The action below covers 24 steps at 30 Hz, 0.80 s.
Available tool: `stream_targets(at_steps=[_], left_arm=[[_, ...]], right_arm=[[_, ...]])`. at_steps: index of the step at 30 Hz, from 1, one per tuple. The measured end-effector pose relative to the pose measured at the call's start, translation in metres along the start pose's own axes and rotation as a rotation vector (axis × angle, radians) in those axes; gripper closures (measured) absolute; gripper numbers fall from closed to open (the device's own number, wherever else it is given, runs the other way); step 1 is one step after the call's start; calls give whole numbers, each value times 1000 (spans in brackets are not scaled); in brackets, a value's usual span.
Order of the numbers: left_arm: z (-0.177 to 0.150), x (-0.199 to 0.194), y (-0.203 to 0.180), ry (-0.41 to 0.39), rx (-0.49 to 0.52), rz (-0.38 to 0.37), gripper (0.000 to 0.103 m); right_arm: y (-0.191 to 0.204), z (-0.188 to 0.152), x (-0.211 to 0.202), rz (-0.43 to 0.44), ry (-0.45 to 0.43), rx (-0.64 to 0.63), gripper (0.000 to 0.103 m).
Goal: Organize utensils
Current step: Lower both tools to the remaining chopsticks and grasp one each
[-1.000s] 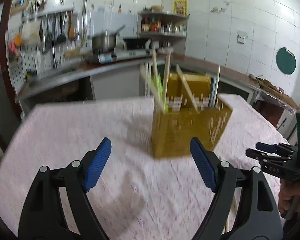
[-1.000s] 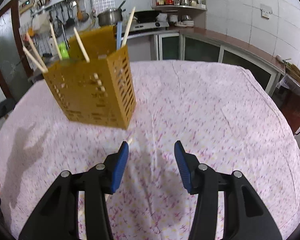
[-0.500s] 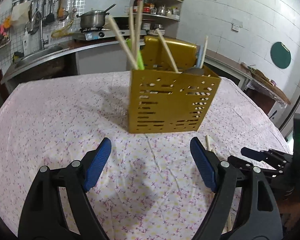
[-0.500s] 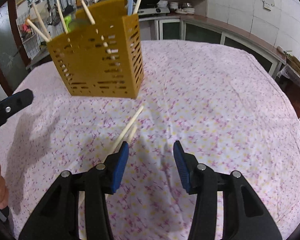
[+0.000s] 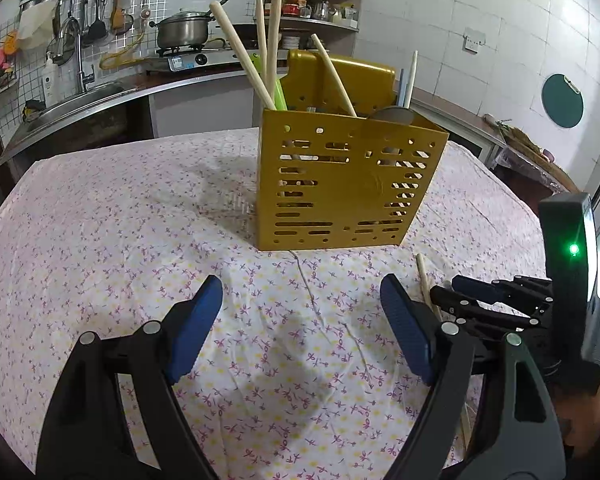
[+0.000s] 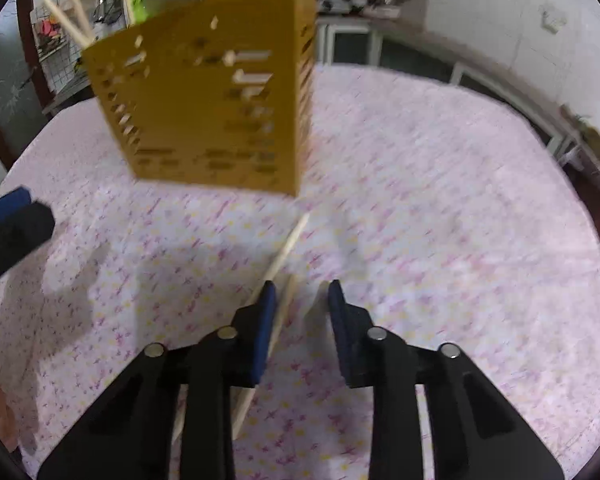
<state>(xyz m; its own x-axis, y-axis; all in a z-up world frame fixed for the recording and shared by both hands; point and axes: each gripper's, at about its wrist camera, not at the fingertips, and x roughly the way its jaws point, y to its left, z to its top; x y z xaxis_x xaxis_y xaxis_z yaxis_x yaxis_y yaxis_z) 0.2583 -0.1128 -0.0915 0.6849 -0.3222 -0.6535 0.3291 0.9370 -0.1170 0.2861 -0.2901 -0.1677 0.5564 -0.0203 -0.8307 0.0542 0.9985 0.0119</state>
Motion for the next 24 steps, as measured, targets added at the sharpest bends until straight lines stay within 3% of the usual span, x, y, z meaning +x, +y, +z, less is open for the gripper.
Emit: stream_targets(at_steps=[6,14,20,24], left_arm=[[0,0,7,-2,-16,5,24],[0,6,-6,28,15,6,24],[9,18,-40,63,57,-22,24],[16,37,-65,88,97,-9,24]], right_arm=[[3,-2,1,-14,-14,-32,78],[-15,-2,-9,53,-2,-15,103],[-62,2,-15,43,-7,51,103],[-75,0,-18,124,5,117,103]])
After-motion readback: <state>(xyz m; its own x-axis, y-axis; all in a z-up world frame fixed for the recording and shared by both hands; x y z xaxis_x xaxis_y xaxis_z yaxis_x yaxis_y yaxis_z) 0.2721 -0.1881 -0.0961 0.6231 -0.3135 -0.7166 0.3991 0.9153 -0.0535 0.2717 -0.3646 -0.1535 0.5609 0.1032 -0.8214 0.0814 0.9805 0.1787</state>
